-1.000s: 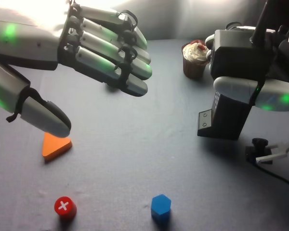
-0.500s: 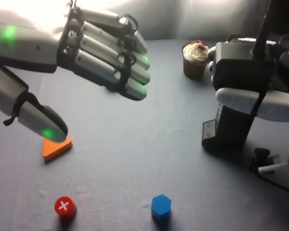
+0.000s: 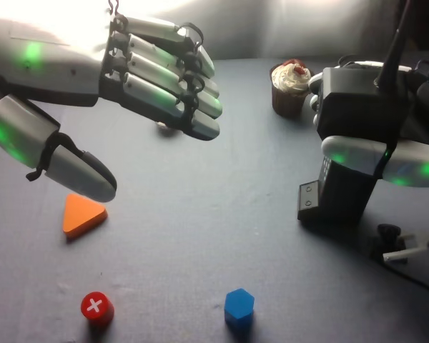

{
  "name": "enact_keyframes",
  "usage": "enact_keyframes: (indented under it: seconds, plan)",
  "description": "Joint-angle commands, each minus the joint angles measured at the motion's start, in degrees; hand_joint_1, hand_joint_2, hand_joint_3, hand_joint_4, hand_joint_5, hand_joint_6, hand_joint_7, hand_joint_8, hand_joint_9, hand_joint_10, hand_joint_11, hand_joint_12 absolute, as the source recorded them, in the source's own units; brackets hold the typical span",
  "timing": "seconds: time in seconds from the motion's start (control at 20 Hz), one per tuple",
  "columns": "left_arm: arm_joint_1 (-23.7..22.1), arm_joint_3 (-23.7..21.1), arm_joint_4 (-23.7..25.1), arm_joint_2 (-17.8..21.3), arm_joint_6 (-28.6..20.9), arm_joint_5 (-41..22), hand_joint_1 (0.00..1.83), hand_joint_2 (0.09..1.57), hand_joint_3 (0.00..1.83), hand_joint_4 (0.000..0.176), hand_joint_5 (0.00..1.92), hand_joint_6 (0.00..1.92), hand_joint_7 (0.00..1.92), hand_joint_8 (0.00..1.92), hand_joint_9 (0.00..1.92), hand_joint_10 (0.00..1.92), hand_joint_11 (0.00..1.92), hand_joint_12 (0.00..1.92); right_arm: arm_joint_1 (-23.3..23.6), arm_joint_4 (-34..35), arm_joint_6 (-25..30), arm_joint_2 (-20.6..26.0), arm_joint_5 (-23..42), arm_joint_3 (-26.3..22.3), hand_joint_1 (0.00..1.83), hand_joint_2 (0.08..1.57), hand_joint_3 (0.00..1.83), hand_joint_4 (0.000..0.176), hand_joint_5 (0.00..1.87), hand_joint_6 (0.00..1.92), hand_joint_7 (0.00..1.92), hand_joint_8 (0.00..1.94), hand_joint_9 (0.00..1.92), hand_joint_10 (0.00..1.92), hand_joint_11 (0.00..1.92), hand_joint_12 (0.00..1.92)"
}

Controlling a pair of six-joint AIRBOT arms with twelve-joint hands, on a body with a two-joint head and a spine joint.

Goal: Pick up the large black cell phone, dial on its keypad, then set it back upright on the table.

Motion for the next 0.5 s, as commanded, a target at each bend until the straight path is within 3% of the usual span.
enact_keyframes:
  seconds: [0.0,0.2,0.45]
  plan:
    - [-1.0,-0.1,-6.0,0.2,0.0,-1.9,0.02,1.18,0.00,0.000,0.40,0.01,0.38,0.00,0.35,0.00,0.00,0.77,-0.1,-0.2,1.2,0.6,8.4,-0.1,1.49,1.10,0.00,0.000,0.92,0.90,0.96,0.95,1.01,0.96,0.85,1.55]
    - [-0.8,-1.5,-6.0,0.0,0.7,-0.9,0.02,1.19,0.00,0.000,0.40,0.00,0.38,0.00,0.35,0.00,0.00,0.77,-0.5,-0.2,1.0,0.6,8.7,-0.1,1.49,1.10,0.00,0.000,0.92,0.92,0.98,0.90,1.00,0.97,0.84,1.56]
    - [-0.8,-2.7,-6.7,-0.1,0.3,0.1,0.03,1.18,0.00,0.000,0.43,0.01,0.39,0.00,0.36,0.00,0.00,0.79,-0.5,-0.2,0.7,0.5,8.7,-0.2,1.49,1.10,0.00,0.000,0.92,0.90,0.90,1.02,1.00,0.98,0.85,1.56]
